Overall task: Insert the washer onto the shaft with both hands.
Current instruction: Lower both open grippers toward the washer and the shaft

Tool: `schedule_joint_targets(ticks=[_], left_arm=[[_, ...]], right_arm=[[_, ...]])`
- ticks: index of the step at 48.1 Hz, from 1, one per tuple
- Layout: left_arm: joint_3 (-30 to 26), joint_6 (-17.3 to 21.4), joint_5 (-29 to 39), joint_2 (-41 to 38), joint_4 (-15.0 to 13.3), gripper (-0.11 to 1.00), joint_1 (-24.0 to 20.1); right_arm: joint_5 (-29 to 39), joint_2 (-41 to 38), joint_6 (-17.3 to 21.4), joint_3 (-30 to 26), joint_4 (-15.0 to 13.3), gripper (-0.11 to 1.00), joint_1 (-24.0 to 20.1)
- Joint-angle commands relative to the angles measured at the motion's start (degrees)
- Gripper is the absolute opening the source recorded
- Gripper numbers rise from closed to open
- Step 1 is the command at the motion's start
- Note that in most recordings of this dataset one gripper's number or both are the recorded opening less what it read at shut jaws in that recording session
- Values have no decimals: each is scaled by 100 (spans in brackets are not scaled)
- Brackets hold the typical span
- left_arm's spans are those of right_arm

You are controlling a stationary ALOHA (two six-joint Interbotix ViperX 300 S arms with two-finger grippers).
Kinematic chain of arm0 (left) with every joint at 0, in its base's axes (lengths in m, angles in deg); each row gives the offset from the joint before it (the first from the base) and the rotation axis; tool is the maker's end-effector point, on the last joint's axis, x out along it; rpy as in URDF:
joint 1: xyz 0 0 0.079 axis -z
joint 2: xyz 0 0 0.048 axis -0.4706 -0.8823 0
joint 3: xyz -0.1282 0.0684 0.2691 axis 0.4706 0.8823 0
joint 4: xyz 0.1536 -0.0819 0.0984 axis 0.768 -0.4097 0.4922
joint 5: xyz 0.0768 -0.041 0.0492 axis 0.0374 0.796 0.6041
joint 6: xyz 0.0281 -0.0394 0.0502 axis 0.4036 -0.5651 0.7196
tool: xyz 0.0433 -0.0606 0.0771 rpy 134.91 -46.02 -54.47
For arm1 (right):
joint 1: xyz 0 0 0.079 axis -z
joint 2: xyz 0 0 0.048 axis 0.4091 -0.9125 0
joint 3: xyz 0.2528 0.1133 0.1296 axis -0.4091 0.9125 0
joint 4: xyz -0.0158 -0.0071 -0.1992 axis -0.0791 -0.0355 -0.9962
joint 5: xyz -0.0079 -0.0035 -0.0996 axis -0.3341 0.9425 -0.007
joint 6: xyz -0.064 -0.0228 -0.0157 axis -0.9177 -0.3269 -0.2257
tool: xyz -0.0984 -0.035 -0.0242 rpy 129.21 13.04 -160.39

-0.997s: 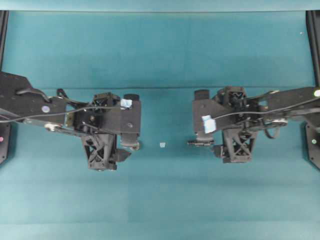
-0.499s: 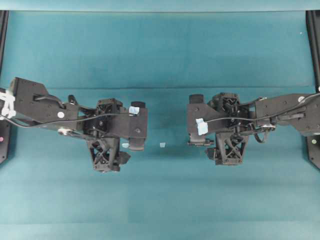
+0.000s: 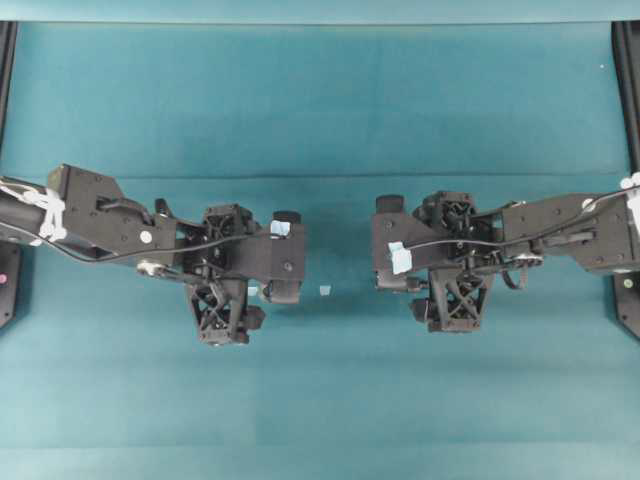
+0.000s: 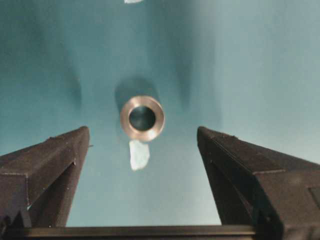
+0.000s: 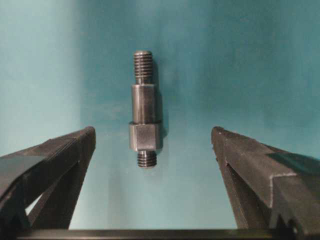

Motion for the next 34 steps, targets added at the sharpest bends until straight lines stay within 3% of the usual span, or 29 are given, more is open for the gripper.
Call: schedule_joint_targets(ticks=[1, 34], left_arm=[[-70, 0, -88, 0, 9, 91, 18], [-88, -9, -272, -185, 0, 91, -44]], right_arm=[[-53, 18, 44, -26, 18, 87, 9], [-149, -123, 44, -18, 35, 87, 9]])
